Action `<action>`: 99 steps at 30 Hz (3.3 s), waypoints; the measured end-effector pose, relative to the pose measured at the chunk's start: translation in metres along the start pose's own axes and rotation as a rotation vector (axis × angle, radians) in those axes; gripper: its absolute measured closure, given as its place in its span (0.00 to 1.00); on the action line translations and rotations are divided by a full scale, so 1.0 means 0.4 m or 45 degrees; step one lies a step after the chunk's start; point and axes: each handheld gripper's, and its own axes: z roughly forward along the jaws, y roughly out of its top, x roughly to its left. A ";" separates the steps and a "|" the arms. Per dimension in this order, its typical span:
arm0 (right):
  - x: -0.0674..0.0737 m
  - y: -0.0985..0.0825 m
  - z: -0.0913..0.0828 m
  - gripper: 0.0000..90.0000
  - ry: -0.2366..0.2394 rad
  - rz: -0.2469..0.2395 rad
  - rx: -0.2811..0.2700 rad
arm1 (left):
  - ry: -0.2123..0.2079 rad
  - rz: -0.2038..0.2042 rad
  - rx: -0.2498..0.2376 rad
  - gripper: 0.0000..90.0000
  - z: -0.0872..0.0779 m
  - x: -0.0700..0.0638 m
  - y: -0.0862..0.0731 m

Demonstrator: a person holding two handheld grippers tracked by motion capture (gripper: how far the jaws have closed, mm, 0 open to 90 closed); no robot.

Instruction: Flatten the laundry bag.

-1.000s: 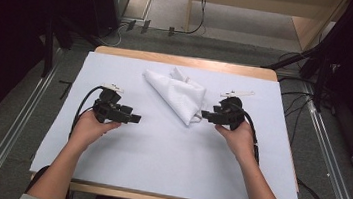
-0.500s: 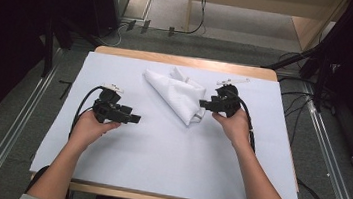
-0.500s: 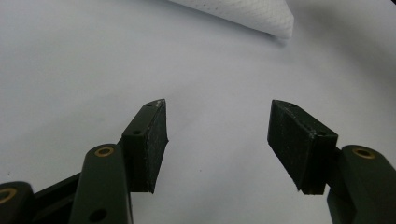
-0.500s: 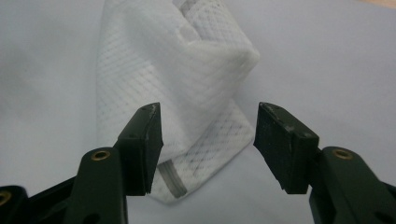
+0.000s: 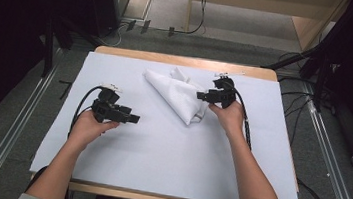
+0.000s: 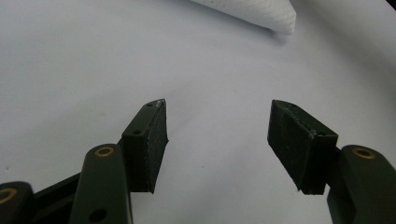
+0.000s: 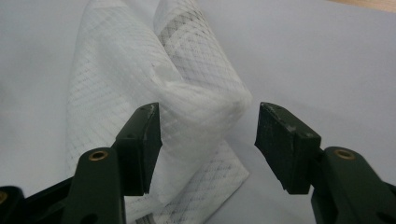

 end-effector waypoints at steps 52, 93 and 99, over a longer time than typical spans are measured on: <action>0.296 0.005 -0.005 0.92 0.248 -0.325 0.038 | 0.116 -0.066 -0.049 0.43 -0.053 0.057 -0.014; 0.390 -0.023 -0.037 0.65 0.361 -0.419 0.096 | 0.123 -0.103 -0.068 0.43 -0.061 0.074 -0.010; 0.322 -0.045 -0.068 0.67 0.299 -0.397 0.085 | 0.088 -0.096 -0.072 0.44 -0.049 0.062 0.029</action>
